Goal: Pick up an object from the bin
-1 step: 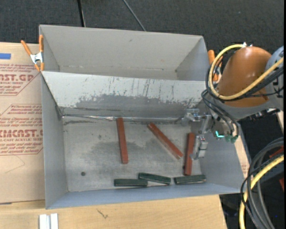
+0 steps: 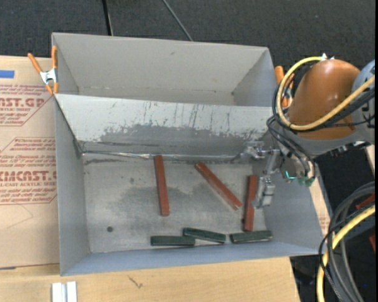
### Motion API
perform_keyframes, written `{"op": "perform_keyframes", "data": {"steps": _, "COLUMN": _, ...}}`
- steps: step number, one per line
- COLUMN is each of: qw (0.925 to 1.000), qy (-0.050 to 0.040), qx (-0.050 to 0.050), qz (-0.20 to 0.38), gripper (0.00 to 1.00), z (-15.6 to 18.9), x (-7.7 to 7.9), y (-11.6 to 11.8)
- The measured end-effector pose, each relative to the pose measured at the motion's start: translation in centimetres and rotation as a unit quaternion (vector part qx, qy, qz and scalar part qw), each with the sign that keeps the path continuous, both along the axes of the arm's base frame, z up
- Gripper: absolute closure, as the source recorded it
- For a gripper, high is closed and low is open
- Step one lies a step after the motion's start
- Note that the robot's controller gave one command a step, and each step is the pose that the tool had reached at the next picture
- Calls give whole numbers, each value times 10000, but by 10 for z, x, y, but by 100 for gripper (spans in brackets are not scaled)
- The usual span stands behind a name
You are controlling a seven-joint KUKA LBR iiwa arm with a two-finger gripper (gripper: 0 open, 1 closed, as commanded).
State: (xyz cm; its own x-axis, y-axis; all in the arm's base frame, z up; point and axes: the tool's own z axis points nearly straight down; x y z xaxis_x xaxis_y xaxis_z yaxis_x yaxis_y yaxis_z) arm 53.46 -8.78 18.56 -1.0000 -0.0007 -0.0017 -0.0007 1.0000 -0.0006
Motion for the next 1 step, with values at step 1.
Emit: {"op": "perform_keyframes", "data": {"steps": 1, "qw": 9998, "qy": -24, "qx": -2, "qz": 217, "gripper": 0, "z": -10, "x": 0, "y": -2}}
